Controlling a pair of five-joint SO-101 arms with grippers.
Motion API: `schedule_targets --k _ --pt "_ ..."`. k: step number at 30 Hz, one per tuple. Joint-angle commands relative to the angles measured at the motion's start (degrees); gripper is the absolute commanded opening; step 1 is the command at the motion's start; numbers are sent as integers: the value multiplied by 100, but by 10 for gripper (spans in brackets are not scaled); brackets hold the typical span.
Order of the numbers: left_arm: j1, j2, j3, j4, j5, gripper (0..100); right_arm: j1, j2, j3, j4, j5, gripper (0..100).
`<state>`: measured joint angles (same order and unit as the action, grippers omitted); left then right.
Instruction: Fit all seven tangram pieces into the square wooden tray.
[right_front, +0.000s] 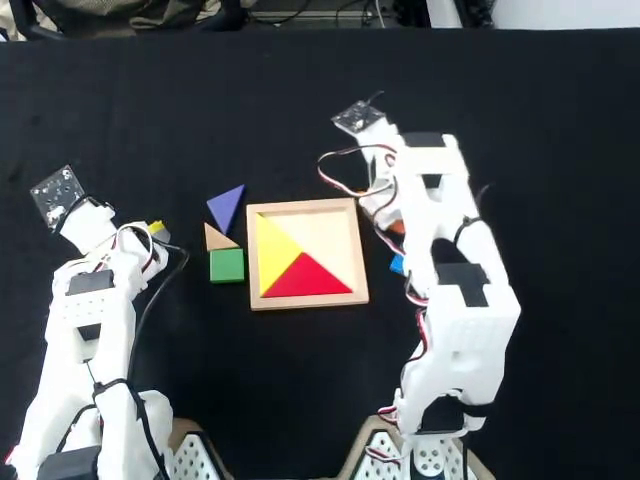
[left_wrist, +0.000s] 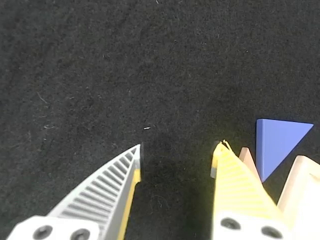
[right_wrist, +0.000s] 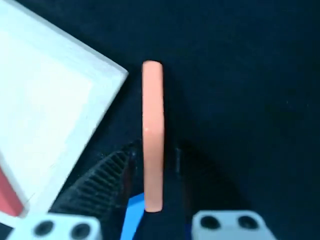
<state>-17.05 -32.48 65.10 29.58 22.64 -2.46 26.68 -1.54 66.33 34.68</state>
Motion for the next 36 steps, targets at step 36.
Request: schedule_targets --k 36 --pt "57 -18 -66 -97 9 230 -387 -215 -365 360 -1055 206"
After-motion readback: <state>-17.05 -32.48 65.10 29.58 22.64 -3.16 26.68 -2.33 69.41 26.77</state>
